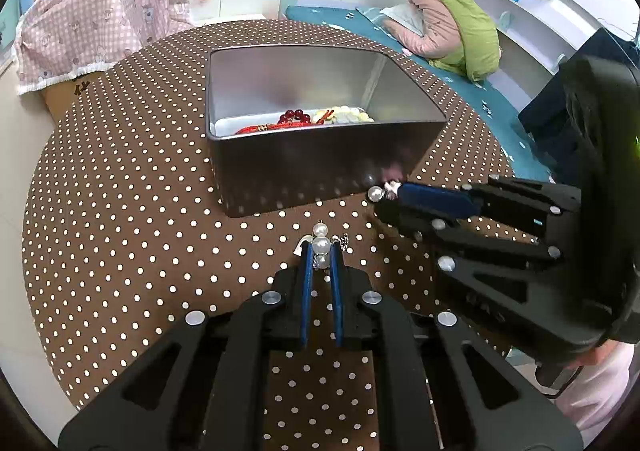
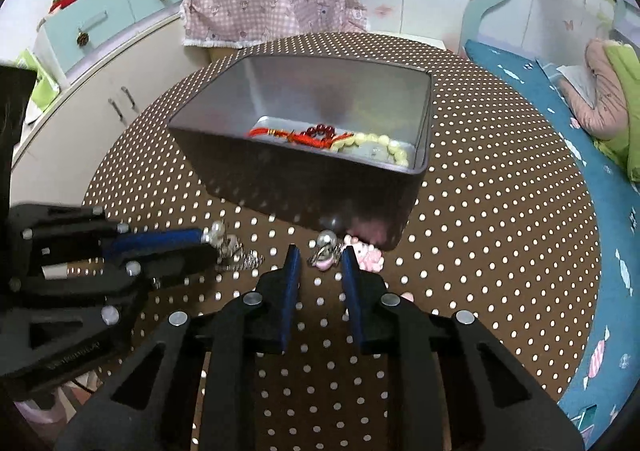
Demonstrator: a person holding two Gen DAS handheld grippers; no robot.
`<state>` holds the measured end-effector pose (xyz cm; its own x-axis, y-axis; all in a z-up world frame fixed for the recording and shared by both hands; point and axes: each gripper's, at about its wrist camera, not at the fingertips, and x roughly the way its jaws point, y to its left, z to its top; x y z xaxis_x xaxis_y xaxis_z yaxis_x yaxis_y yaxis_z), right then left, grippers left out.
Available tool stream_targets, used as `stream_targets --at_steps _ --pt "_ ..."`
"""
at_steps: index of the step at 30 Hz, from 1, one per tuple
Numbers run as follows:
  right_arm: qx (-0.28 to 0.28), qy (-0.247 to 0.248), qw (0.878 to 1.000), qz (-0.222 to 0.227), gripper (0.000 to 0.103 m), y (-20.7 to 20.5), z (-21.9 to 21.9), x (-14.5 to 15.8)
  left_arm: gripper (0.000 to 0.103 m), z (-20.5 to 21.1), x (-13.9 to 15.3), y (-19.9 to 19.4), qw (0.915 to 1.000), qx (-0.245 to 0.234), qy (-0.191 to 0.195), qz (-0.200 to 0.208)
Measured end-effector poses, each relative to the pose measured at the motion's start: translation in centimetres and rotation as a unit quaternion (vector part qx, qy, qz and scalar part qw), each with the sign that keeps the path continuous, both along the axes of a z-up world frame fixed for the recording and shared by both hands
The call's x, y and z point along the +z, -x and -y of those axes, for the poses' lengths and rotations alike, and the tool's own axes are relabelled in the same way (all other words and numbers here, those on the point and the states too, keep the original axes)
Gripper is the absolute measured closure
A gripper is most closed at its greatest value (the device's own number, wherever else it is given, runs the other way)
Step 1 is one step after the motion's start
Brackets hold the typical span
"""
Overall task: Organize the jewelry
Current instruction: 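Grasp the pink bunny charm on a silver chain with the right tool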
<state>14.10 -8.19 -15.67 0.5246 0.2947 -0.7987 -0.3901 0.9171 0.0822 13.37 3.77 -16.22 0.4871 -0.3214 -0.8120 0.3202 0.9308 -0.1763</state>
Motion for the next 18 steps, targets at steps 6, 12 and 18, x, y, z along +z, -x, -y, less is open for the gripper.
stream_targets --at_steps 6,12,18 --pt "-0.021 0.017 1.0 -0.006 0.084 -0.49 -0.81 -0.61 0.095 -0.01 -0.11 0.27 1.0 -0.004 0.006 -0.001" --pt "-0.036 0.02 0.999 -0.005 0.096 -0.93 -0.72 -0.55 0.095 -0.49 -0.18 0.33 0.9999 -0.003 0.01 -0.001" --pt "-0.032 0.019 0.999 -0.008 0.096 -0.26 -0.25 -0.2 0.095 -0.77 -0.32 0.43 0.9999 0.0 0.011 -0.004"
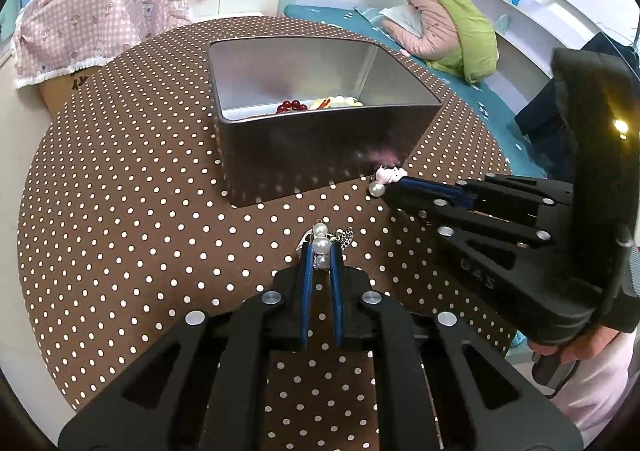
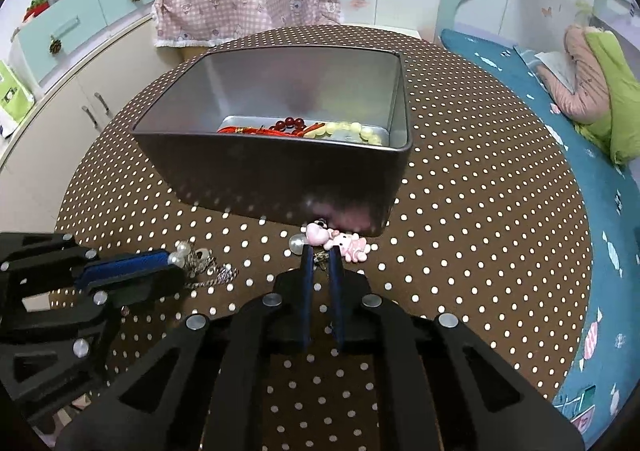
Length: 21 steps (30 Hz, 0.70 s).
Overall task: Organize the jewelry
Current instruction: 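Grasp the pink bunny charm on a silver chain with the right tool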
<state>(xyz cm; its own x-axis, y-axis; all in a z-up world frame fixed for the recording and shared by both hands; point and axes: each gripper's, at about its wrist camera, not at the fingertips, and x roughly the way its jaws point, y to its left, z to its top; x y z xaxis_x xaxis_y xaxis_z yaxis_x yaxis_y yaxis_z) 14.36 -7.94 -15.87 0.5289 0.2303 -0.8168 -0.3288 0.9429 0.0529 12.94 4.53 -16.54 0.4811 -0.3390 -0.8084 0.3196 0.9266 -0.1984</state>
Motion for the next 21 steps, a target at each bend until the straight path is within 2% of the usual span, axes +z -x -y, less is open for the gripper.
stream_targets --at_steps 4,10,15,18,21 --pt "0.005 -0.002 1.0 0.016 0.095 0.5 0.2 0.8 0.095 -0.1 0.0 -0.1 1.0 0.001 0.001 -0.001" --pt "0.022 0.001 1.0 0.008 0.093 0.6 -0.5 0.4 0.095 -0.1 0.1 -0.2 1.0 0.001 0.001 -0.001" --pt "0.029 0.009 1.0 0.009 0.075 0.6 -0.9 0.2 0.095 -0.1 -0.1 -0.2 1.0 -0.002 0.0 -0.003" --pt "0.032 0.015 0.999 0.013 0.073 0.8 -1.2 0.0 0.095 -0.2 -0.1 -0.4 1.0 0.0 0.001 -0.004" --pt "0.029 0.014 0.999 0.012 0.077 0.5 -1.0 -0.1 0.095 -0.4 -0.2 -0.5 1.0 0.001 0.0 -0.005"
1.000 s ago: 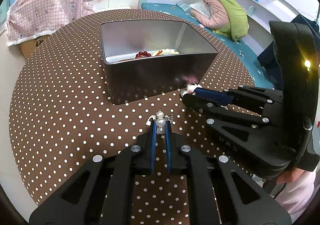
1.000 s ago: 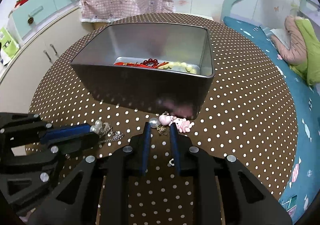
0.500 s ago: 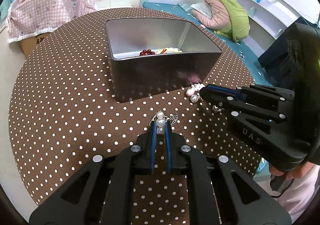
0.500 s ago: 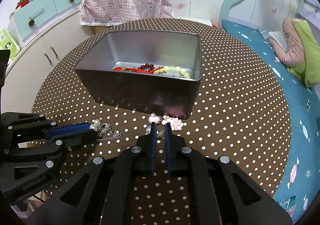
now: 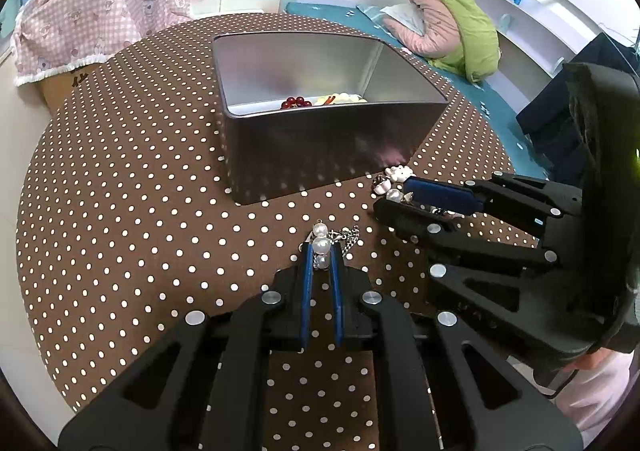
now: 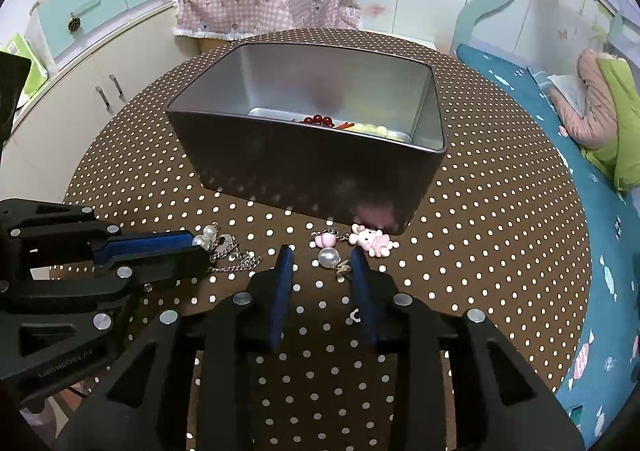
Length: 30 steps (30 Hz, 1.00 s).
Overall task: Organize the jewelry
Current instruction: 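Grasp the pink bunny charm on a silver chain with the right tool, then carry both held chains into the grey box and open both tools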
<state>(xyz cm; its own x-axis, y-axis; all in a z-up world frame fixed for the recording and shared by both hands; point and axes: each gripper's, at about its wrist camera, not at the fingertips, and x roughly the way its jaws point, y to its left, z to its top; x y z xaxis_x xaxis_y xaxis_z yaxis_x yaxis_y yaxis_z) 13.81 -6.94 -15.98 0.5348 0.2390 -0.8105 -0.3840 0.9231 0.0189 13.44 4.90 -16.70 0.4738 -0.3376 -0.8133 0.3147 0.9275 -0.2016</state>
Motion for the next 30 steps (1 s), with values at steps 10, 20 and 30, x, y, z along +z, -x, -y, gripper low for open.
stream_targets --at_steps 10,20,30 --pt "0.008 -0.001 1.0 0.004 0.094 0.3 0.0 0.3 0.095 0.1 0.4 -0.2 1.0 -0.004 0.002 0.004" --pt "0.008 -0.026 0.999 0.033 0.094 1.2 0.8 3.1 0.095 0.1 2.7 0.1 0.9993 -0.005 0.002 0.037" --pt "0.011 -0.052 0.995 0.087 0.094 0.9 1.8 7.4 0.095 0.3 8.9 0.5 0.9926 -0.004 0.001 0.121"
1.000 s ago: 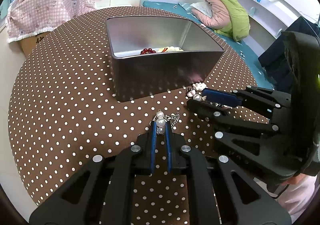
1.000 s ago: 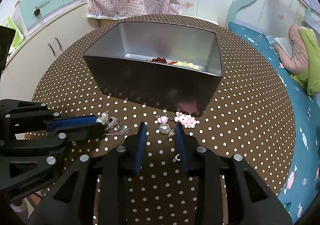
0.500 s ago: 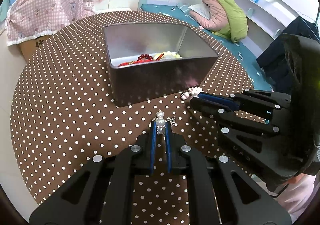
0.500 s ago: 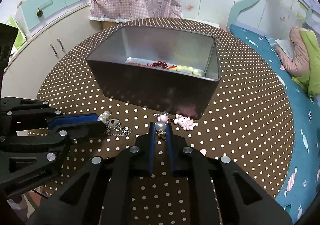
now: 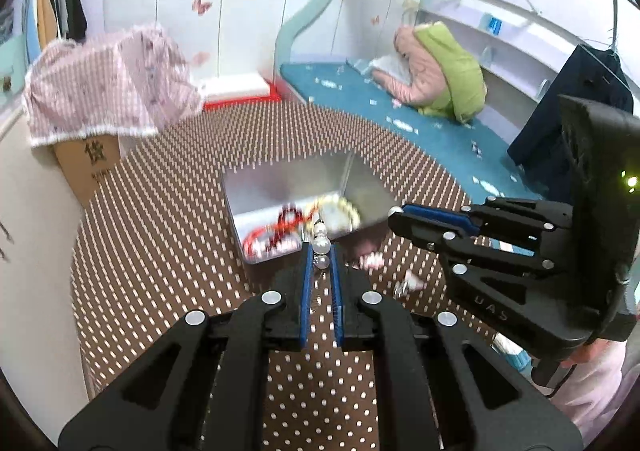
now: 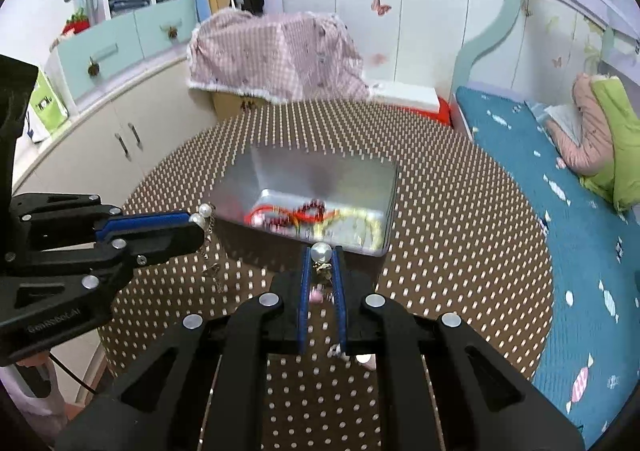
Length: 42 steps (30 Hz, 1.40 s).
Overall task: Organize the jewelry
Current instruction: 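Carry both held chains into the grey box and open both tools, then withdraw both tools from the box toward the last charms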
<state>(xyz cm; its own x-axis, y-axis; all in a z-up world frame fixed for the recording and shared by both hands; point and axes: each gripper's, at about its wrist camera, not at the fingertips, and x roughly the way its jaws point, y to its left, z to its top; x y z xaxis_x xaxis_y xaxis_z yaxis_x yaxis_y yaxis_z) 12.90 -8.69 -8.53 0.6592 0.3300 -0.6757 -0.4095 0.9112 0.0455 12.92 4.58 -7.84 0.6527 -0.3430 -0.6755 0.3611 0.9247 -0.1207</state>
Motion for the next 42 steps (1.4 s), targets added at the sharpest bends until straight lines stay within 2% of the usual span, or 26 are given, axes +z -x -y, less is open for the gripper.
stream_targets --at_steps 7,12,14,17,19,21,28,34,36,42 --pt "0.008 -0.011 1.0 0.026 0.094 -1.3 -0.2 1.9 0.095 0.3 3.9 -1.0 0.9988 -0.003 0.009 0.048" --pt "0.014 -0.012 1.0 0.02 0.093 -2.8 -0.6 1.5 0.094 0.5 4.7 -2.5 0.9988 0.003 0.015 0.047" --pt "0.019 -0.017 1.0 0.011 0.093 -3.3 -0.6 1.0 0.094 0.5 4.2 -3.3 0.9991 0.006 0.016 0.038" --pt "0.015 -0.028 0.999 -0.006 0.091 -4.1 -0.4 0.5 0.078 0.4 2.6 -4.9 0.9997 0.021 0.003 0.009" --pt "0.007 -0.028 1.0 -0.012 0.086 -4.4 0.0 0.3 0.079 0.3 1.5 -5.8 0.9995 0.031 -0.002 -0.01" --pt "-0.002 -0.025 1.0 -0.012 0.075 -4.4 0.4 0.3 0.078 0.2 0.8 -6.2 0.9991 0.036 -0.002 -0.021" --pt "-0.017 -0.03 0.999 -0.015 0.072 -4.1 1.6 0.2 0.078 0.4 -0.7 -5.9 0.9988 0.031 -0.005 -0.036" --pt "-0.033 -0.026 0.999 -0.021 0.069 -2.8 3.2 -0.5 0.078 1.1 -1.4 -3.8 0.9992 0.013 -0.006 -0.037" --pt "-0.034 -0.02 0.999 -0.029 0.067 -1.9 3.8 -1.3 0.072 1.5 -1.7 -2.7 0.9993 0.005 -0.006 -0.037" --pt "-0.039 0.004 0.996 -0.084 0.067 -0.2 4.7 -5.3 0.071 2.4 -3.8 -1.3 0.9981 -0.009 -0.012 -0.06"
